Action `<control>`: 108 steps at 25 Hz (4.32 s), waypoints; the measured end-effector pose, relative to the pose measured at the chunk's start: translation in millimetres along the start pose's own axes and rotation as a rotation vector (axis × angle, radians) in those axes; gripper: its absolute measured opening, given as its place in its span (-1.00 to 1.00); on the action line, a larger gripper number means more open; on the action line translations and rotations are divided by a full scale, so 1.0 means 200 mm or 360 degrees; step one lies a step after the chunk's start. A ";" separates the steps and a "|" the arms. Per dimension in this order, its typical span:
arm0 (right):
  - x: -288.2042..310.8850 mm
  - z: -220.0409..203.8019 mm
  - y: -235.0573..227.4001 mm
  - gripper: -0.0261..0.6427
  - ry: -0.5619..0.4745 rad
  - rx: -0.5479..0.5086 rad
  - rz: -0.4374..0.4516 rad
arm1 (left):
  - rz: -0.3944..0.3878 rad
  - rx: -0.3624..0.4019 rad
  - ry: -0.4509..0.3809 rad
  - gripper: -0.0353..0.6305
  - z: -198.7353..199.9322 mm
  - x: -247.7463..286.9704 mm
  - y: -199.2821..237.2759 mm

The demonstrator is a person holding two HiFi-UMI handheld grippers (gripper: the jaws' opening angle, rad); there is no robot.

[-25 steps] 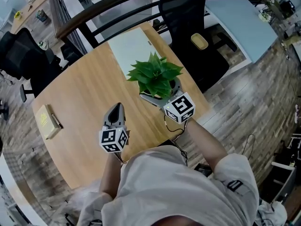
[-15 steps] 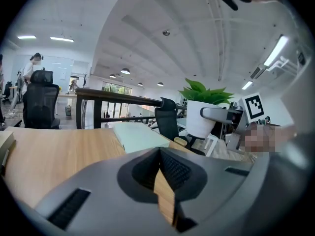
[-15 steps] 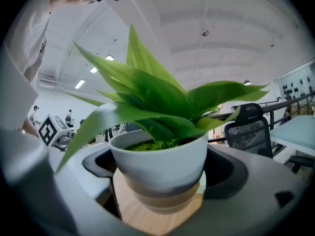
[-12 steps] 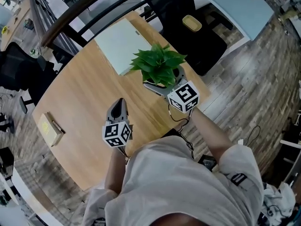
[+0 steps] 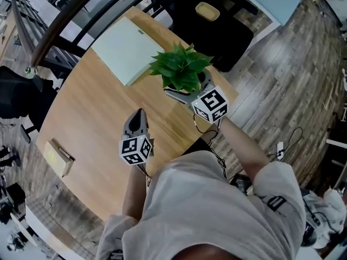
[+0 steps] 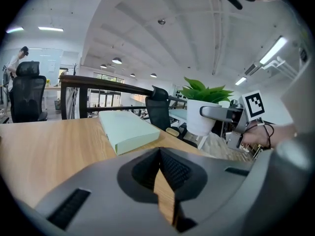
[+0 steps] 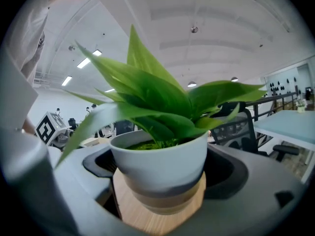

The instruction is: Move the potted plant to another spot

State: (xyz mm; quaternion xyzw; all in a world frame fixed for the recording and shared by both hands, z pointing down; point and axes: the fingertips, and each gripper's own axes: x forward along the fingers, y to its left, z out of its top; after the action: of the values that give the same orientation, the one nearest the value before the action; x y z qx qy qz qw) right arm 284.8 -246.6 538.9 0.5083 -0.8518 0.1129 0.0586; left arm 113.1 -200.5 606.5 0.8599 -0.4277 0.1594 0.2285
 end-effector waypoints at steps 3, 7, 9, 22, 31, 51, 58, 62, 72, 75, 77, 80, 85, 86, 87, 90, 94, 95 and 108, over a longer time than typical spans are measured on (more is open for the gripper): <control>-0.02 -0.06 -0.05 0.64 0.0030 0.0012 -0.0021 | -0.0020 0.0003 0.0022 -0.86 -0.02 0.06 -0.03; -0.02 -0.13 -0.08 0.64 0.0057 0.0040 -0.0043 | -0.0038 -0.0001 0.0063 -0.86 -0.08 0.12 -0.04; -0.02 -0.17 -0.09 0.64 0.0080 0.0049 -0.0053 | -0.0043 -0.0005 0.0087 -0.86 -0.10 0.13 -0.04; 0.08 -0.47 -0.19 0.64 0.0264 0.0113 -0.0082 | 0.0016 -0.0045 0.0209 -0.86 -0.22 0.16 0.09; 0.19 -0.61 -0.20 0.64 0.0342 0.0127 -0.0063 | 0.0053 -0.0078 0.0249 -0.86 -0.27 0.18 0.14; 0.29 -0.74 -0.16 0.65 0.0420 0.0100 0.0011 | 0.0116 -0.0139 0.0287 -0.86 -0.33 0.20 0.20; 0.29 -0.79 -0.13 0.65 0.0456 0.0082 0.0039 | 0.0140 -0.0161 0.0300 -0.86 -0.36 0.17 0.24; 0.28 -0.79 -0.12 0.66 0.0453 0.0086 0.0038 | 0.0137 -0.0160 0.0304 -0.86 -0.36 0.16 0.24; 0.21 -0.85 -0.11 0.66 0.0484 0.0082 -0.0013 | 0.0116 -0.0139 0.0330 -0.86 -0.39 0.15 0.20; 0.18 -0.88 -0.11 0.66 0.0498 0.0086 -0.0017 | 0.0118 -0.0141 0.0341 -0.86 -0.40 0.13 0.19; 0.16 -0.89 -0.10 0.66 0.0494 0.0108 -0.0017 | 0.0120 -0.0138 0.0351 -0.86 -0.41 0.13 0.19; 0.14 -0.91 -0.09 0.66 0.0491 0.0128 -0.0028 | 0.0116 -0.0126 0.0360 -0.86 -0.42 0.12 0.18; 0.06 -0.94 -0.07 0.66 0.0510 0.0149 -0.0034 | 0.0113 -0.0127 0.0365 -0.86 -0.44 0.11 0.15; 0.03 -0.94 -0.06 0.66 0.0518 0.0156 -0.0033 | 0.0113 -0.0132 0.0365 -0.86 -0.44 0.10 0.15; 0.00 -0.95 -0.05 0.66 0.0522 0.0168 -0.0034 | 0.0112 -0.0138 0.0363 -0.86 -0.44 0.09 0.14; -0.13 -0.97 -0.04 0.66 0.0543 0.0211 -0.0059 | 0.0109 -0.0160 0.0330 -0.86 -0.43 0.09 0.11; -0.22 -1.00 0.03 0.54 0.0576 0.0211 -0.0020 | 0.0113 -0.0182 0.0274 -0.86 -0.42 0.06 0.11; -0.24 -1.00 0.06 0.50 0.0586 0.0200 -0.0009 | 0.0114 -0.0184 0.0272 -0.86 -0.43 0.04 0.11; -0.35 -0.94 0.33 -0.91 0.0742 0.0125 -0.0052 | 0.0087 -0.0180 0.0176 -0.86 -0.39 -0.25 0.14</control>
State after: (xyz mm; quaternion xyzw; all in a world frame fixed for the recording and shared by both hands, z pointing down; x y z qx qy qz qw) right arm 258.3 -109.3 697.4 0.4840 -0.8019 0.2593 0.2357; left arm 55.0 -141.2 656.9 0.8236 -0.4460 0.1884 0.2956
